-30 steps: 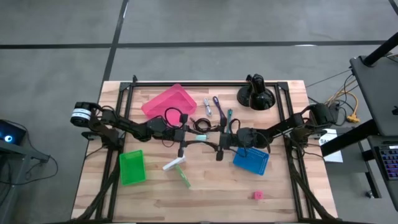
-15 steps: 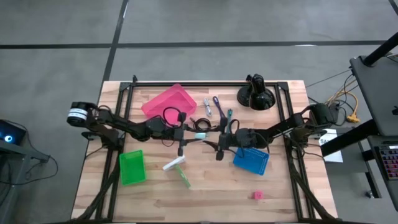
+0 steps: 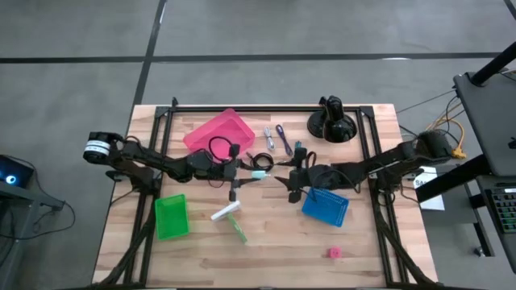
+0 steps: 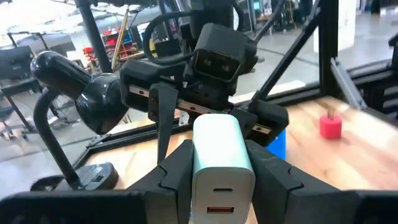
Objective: Pick and place items into bin
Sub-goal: Put the blue charger adapter into the green bin
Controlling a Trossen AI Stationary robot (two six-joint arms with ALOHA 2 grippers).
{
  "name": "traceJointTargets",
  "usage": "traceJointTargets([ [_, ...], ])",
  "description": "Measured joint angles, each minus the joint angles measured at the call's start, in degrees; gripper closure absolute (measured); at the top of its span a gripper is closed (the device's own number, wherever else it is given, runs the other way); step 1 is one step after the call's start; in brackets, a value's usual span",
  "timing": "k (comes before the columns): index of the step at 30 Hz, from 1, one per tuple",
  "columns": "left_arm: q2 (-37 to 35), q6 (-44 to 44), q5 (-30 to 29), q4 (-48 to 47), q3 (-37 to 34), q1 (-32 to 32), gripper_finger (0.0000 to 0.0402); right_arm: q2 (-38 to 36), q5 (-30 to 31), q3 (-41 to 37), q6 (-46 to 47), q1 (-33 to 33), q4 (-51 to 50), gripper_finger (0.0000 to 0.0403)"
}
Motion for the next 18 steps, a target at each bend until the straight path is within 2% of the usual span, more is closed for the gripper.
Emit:
traceJointTargets([
  [3,-2.24,-5.05,0.01,-4.00,0.60,0.00,0.0301,-2.55,0.00,0.00,2.02,0.00,-3.16,0.0191],
  [10,-10.71,-13.32,-2.70,-22.92,2.26,-0.02,0.0301,-3.69,-0.02,-0.73,5.07,0.00,-4.83,0.0191],
  [18,-18.41,-16.44,-4.33,-34.66,2.83,-0.22,0.0301,-2.27,-0.46,-0.86,6.41,0.00,-4.25,0.0191],
])
